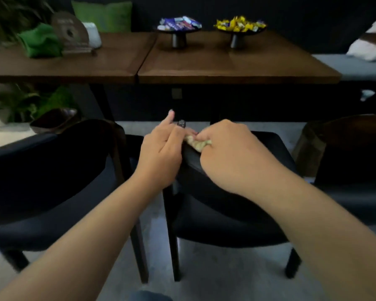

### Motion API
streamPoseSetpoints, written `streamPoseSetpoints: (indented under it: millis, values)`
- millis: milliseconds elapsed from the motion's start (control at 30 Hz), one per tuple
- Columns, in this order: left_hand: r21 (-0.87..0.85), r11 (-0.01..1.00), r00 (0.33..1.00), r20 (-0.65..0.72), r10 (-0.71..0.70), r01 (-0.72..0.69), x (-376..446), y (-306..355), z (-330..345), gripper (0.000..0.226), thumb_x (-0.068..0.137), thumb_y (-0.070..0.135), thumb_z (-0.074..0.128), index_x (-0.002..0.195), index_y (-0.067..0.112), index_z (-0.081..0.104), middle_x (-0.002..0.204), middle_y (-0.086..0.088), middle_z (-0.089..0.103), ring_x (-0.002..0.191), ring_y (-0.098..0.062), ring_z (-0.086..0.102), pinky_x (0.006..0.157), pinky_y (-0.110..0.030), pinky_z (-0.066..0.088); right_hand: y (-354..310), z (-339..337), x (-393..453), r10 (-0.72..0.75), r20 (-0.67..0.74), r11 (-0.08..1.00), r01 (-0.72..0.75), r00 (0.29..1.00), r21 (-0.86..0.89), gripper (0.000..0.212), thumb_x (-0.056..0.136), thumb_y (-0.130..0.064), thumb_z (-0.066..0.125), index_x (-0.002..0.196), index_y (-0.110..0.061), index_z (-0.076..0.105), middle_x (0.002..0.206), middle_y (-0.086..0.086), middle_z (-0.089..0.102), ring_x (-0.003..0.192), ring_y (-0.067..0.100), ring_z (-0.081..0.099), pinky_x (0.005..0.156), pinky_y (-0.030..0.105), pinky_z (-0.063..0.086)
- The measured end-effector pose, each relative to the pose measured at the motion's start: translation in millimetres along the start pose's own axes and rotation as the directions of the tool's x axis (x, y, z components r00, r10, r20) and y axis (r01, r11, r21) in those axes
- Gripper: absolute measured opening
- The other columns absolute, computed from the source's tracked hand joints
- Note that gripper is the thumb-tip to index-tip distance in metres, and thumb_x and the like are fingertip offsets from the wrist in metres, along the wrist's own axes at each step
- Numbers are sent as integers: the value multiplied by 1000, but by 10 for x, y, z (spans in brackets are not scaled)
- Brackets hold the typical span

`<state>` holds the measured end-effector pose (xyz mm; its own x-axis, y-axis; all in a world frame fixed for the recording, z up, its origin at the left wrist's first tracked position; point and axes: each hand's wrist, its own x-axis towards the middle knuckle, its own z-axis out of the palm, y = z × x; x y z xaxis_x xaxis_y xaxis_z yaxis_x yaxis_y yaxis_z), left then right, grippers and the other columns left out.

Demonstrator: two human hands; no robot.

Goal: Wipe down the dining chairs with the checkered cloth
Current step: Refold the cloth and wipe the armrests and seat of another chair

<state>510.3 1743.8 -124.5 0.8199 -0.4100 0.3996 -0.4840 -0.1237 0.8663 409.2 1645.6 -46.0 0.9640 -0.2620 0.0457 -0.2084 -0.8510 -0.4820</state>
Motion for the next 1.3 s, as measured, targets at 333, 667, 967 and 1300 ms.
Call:
streamPoseSetpoints:
  millis: [333,667,967,1300]
  values:
    - [-288,955,990,91,108,-78,234,-364,-193,29,83,31,49,69,23,73,73,9,69,78,-6,64,75,-25,48,-16,127,-160,-329,-218,919,258,919,-299,33,87,-22,49,116,-22,66,109,11,62,92,30,58,80,35,49]
    - [-213,938,922,337,-192,274,352,-326,-495,80,97,64,11,74,27,79,86,12,73,97,-7,60,95,-43,25,33,514,-235,-740,-192,388,176,644,-905,41,87,-4,28,103,-1,65,107,27,63,92,40,61,73,44,53]
    - [-324,906,957,190,-220,272,356,-473,-462,24,94,36,49,87,21,67,82,4,69,89,-16,60,88,-34,43,-6,1135,163,-782,-46,40,-24,622,-999,45,97,-3,21,131,13,46,131,36,48,127,56,36,109,59,29]
    - [-316,920,968,163,-190,234,329,-487,-424,38,101,36,39,108,15,71,108,-9,67,100,-22,61,84,-33,46,229,1549,279,-663,154,-99,118,733,-988,42,99,-6,30,135,12,42,139,36,40,130,58,28,112,60,19]
